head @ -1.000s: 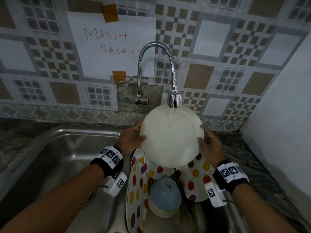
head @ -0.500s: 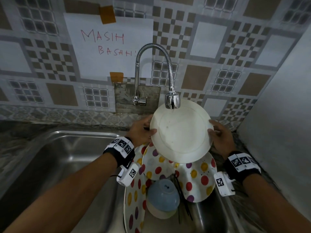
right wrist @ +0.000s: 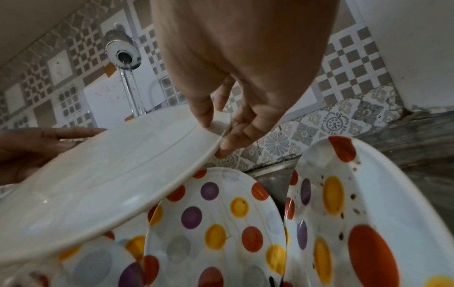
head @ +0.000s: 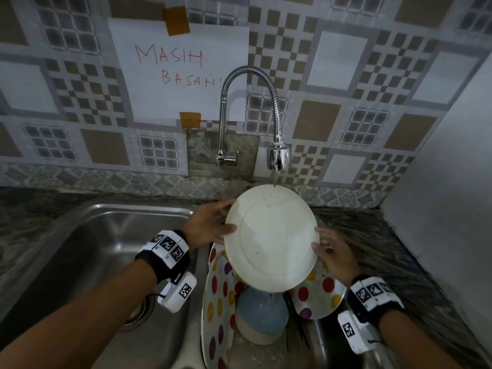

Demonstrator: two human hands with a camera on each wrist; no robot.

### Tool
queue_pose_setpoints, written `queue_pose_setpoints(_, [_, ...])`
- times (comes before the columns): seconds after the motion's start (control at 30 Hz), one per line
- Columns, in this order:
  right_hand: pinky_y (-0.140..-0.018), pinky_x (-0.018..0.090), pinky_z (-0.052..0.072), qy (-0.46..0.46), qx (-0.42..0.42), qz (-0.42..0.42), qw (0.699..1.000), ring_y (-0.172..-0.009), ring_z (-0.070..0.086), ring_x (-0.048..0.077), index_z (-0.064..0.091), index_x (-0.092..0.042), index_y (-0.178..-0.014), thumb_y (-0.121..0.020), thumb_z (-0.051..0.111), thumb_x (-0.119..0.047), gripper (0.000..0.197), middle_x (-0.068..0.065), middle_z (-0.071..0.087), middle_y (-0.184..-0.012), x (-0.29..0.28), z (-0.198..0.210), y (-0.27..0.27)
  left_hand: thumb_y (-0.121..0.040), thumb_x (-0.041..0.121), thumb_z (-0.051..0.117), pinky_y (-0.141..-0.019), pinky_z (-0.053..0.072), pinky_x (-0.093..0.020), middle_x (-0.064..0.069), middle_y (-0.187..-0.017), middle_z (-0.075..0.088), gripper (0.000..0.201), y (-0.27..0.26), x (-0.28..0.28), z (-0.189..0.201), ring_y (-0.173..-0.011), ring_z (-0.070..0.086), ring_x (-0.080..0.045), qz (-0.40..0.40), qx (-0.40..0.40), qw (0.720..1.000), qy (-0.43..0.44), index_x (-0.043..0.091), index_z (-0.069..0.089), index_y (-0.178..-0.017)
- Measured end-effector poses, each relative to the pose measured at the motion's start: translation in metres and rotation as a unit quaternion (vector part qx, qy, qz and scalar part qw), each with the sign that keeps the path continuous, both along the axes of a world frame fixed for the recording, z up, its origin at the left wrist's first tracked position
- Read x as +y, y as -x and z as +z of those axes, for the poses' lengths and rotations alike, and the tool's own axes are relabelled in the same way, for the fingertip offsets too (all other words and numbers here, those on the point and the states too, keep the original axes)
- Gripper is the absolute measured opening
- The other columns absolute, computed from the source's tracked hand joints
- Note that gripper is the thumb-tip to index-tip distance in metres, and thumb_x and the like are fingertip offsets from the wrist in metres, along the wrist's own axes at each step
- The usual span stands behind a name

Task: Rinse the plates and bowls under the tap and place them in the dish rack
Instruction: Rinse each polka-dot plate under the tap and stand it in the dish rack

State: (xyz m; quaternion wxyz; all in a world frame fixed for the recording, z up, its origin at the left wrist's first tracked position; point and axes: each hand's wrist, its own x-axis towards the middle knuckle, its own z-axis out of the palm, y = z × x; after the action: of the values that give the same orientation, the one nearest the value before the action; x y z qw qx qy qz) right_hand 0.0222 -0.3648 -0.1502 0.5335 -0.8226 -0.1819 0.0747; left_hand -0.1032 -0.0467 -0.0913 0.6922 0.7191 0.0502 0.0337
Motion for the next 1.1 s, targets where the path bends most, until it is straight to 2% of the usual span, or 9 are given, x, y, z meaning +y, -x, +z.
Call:
queue_pose_setpoints(0.2, [-0.063, 0.025, 0.056, -0.026, 0.004, 0.042, 0.999, -0.080, 0.065, 0.023, 0.054, -0.030, -0.117, -0.088, 0.064, -0.012, 0.036, 0.014, 0.065, -0.088, 0.013, -0.006, 0.020, -0.072, -0.003, 0.077, -0.060, 0.060, -0.044, -0.001, -0.091, 0.062, 0.054, 0.028, 0.016, -0.012, -0.090, 0.068, -0.017, 0.028, -0.020, 0.999, -0.010, 0.032, 0.065, -0.111])
queue_pose_setpoints(0.37, [-0.070, 0.020, 0.053, -0.017, -0.035, 0.068, 0.997, -0.078, 0.062, 0.022, 0.057, -0.033, -0.118, -0.088, 0.065, -0.014, 0.037, 0.014, 0.060, -0.090, 0.027, 0.004, 0.017, -0.072, -0.010, 0.073, -0.061, 0.059, -0.051, 0.004, -0.079, 0.067, 0.061, 0.050, 0.025, -0.024, -0.088, 0.071, -0.019, 0.073, -0.016, 0.997, 0.030, 0.017, 0.055, -0.123])
queue_pose_setpoints(0.5, [-0.078, 0.021, 0.055, -0.025, -0.056, 0.100, 0.993, -0.087, 0.064, 0.016, 0.059, -0.030, -0.122, -0.088, 0.065, -0.016, 0.037, 0.003, 0.065, -0.098, 0.044, 0.030, 0.015, -0.072, -0.006, 0.074, -0.063, 0.059, -0.048, -0.011, -0.095, 0.062, 0.058, 0.063, 0.028, -0.028, -0.092, 0.070, -0.020, 0.118, -0.023, 0.991, 0.054, 0.019, 0.055, -0.121])
queue_pose_setpoints(0.6, [-0.079, 0.009, 0.049, 0.009, -0.066, 0.109, 0.992, -0.094, 0.061, -0.002, 0.060, -0.031, -0.123, -0.091, 0.062, -0.019, 0.035, -0.014, 0.061, -0.112, 0.061, 0.049, 0.008, -0.076, -0.007, 0.072, -0.062, 0.059, -0.040, -0.015, -0.104, 0.061, 0.055, 0.067, 0.032, -0.028, -0.091, 0.070, -0.021, 0.158, -0.024, 0.984, 0.074, 0.018, 0.055, -0.122])
queue_pose_setpoints(0.73, [-0.094, 0.032, 0.048, -0.019, -0.030, 0.115, 0.993, -0.102, 0.061, 0.013, 0.069, -0.039, -0.104, -0.090, 0.044, 0.010, 0.057, 0.002, 0.062, -0.117, 0.085, 0.060, -0.007, -0.078, -0.002, 0.072, -0.073, 0.057, -0.057, -0.015, -0.107, 0.066, 0.046, 0.066, 0.043, -0.029, -0.100, 0.067, -0.033, 0.212, -0.038, 0.973, 0.080, 0.018, 0.061, -0.118])
queue_pose_setpoints(0.83, [-0.080, 0.021, 0.054, 0.006, -0.030, 0.136, 0.990, -0.090, 0.061, 0.007, 0.065, -0.024, -0.116, -0.075, 0.043, 0.027, 0.069, 0.006, 0.061, -0.114, 0.088, 0.063, -0.008, -0.079, 0.000, 0.072, -0.085, 0.051, -0.062, -0.019, -0.110, 0.067, 0.038, 0.062, 0.050, -0.029, -0.103, 0.065, -0.041, 0.229, -0.016, 0.968, 0.097, 0.007, 0.062, -0.116])
queue_pose_setpoints(0.97, [-0.092, 0.027, 0.052, 0.067, -0.035, 0.142, 0.987, -0.107, 0.061, 0.017, 0.061, -0.024, -0.124, -0.085, 0.060, 0.005, 0.049, -0.002, 0.060, -0.125, 0.074, 0.046, -0.001, -0.080, 0.002, 0.072, -0.077, 0.060, -0.042, -0.022, -0.116, 0.066, 0.032, 0.059, 0.051, -0.031, -0.100, 0.067, -0.034, 0.219, 0.033, 0.970, 0.104, 0.001, 0.064, -0.111])
queue_pose_setpoints(1.03, [-0.102, 0.034, 0.047, 0.024, -0.038, 0.131, 0.990, -0.112, 0.060, 0.016, 0.069, -0.030, -0.113, -0.082, 0.071, -0.019, 0.033, -0.005, 0.063, -0.122, 0.065, 0.034, 0.006, -0.082, 0.001, 0.069, -0.071, 0.061, -0.029, -0.020, -0.110, 0.068, 0.022, 0.058, 0.046, -0.034, -0.098, 0.066, -0.031, 0.200, 0.056, 0.972, 0.108, 0.000, 0.066, -0.104])
queue_pose_setpoints(1.1, [-0.100, 0.025, 0.046, -0.022, -0.016, 0.137, 0.990, -0.109, 0.061, 0.004, 0.072, -0.044, -0.100, -0.070, 0.077, -0.047, 0.030, -0.010, 0.066, -0.115, 0.054, 0.022, 0.010, -0.086, 0.004, 0.065, -0.068, 0.059, -0.021, -0.017, -0.105, 0.070, 0.013, 0.057, 0.039, -0.035, -0.094, 0.068, -0.025, 0.178, 0.074, 0.976, 0.101, 0.003, 0.068, -0.098])
